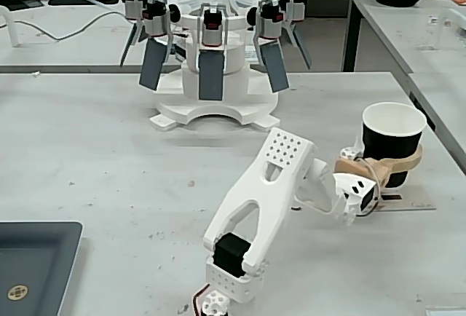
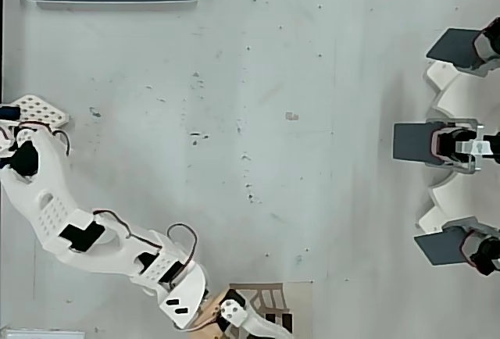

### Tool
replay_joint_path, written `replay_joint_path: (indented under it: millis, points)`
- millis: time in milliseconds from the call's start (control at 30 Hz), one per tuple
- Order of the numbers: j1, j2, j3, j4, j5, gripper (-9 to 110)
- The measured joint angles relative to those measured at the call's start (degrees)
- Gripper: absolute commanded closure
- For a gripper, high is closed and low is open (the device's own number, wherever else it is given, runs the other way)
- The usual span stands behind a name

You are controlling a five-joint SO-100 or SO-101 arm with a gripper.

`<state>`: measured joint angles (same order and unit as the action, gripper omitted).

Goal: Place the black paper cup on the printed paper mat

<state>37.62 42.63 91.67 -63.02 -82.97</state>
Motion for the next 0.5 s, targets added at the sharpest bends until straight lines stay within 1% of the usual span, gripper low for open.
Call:
replay_joint_path:
  millis: [500]
  points:
    - [0.09, -3.69, -0.79, -0.44, 2.02, 91]
